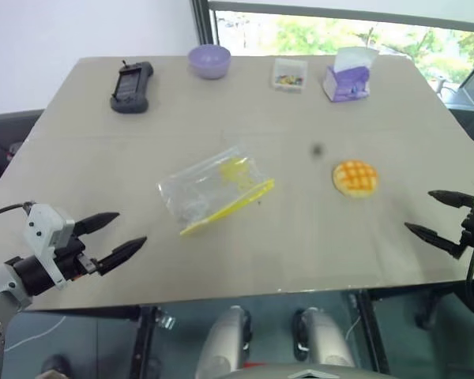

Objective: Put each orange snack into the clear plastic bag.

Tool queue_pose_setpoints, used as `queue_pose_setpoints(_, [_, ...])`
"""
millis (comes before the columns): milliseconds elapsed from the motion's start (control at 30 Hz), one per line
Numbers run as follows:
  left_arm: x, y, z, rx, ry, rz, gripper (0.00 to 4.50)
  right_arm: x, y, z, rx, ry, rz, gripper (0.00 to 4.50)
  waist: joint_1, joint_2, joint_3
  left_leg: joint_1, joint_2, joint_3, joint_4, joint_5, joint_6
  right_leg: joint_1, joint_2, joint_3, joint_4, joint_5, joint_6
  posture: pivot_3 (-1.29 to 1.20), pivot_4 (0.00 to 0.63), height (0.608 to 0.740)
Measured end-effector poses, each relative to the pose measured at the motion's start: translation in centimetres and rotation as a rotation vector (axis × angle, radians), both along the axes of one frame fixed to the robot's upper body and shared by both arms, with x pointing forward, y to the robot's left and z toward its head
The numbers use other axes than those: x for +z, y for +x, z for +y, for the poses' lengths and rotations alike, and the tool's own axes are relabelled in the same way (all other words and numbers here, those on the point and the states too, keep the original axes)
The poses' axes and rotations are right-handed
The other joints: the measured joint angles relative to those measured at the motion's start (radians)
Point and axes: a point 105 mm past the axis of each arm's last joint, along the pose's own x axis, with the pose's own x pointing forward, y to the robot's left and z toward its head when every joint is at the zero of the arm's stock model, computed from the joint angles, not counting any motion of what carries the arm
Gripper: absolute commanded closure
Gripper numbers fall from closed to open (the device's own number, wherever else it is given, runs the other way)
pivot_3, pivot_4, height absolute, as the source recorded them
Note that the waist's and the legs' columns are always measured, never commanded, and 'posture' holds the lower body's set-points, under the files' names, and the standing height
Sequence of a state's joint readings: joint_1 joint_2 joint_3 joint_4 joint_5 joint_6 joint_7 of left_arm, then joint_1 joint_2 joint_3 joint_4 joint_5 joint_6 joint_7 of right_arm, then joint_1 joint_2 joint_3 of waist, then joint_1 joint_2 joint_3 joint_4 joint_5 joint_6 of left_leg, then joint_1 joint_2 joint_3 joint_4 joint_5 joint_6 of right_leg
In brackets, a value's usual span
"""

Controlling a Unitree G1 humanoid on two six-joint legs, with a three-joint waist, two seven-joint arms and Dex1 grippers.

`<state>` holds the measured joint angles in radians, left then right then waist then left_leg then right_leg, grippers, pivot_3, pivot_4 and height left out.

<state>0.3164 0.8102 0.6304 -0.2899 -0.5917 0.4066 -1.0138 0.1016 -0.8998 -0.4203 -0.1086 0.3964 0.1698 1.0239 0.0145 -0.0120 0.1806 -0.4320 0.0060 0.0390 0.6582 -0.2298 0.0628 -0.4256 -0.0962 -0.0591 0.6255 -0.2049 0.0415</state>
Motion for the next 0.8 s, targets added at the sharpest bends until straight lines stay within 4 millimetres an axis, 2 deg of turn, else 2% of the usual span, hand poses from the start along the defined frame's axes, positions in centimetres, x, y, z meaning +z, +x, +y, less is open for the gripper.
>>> queue_pose_setpoints(233, [1.1, 1.2, -0.5, -0.017, -0.010, -0.047, 0.02, 1.0, 0.6, 0.3, 0.010, 0.007, -0.039, 0.00, 0.001, 0.000, 0.000, 0.001, 0.002, 0.002, 0.005, -0.002, -0.003, 0.000, 0.002, 0.000, 0.000, -0.002, 0.005, 0.00, 0.150, 0.740])
queue_pose_setpoints(333, [0.9, 1.4, -0.7, -0.018, -0.016, -0.039, 0.02, 1.1, 0.7, 0.5, 0.013, 0.011, -0.043, 0.00, 0.000, 0.000, 0.000, 0.001, 0.003, 0.003, 0.006, -0.002, -0.003, 0.000, 0.002, 0.000, 0.001, -0.002, 0.005, 0.00, 0.150, 0.740])
queue_pose_setpoints(467, [0.9, 1.8, -1.2, -0.027, -0.037, -0.044, 0.02, 1.8, 1.5, 1.7, 0.041, 0.047, -0.071, 0.00, -0.001, 0.000, 0.000, 0.001, 0.004, 0.004, 0.006, -0.002, -0.002, 0.000, 0.004, 0.001, 0.001, 0.001, 0.001, 0.00, 0.150, 0.740])
queue_pose_setpoints(633, [0.6, 2.5, -1.8, -0.013, -0.013, -0.068, 0.02, 1.8, 2.1, 5.6, 0.140, 0.115, -0.085, 0.00, 0.000, 0.000, 0.000, 0.001, 0.005, 0.005, 0.006, 0.000, 0.000, 0.000, 0.009, 0.002, 0.001, 0.002, 0.000, 0.00, 0.150, 0.740])
queue_pose_setpoints(800, [0.7, 3.4, -1.9, 0.062, -0.103, -0.038, 0.02, 1.8, 2.1, 9.3, 0.244, 0.154, -0.078, 0.00, 0.000, -0.001, 0.000, 0.001, 0.005, 0.005, 0.006, 0.000, 0.001, 0.000, 0.008, 0.002, 0.001, 0.002, 0.001, 0.00, 0.150, 0.740])
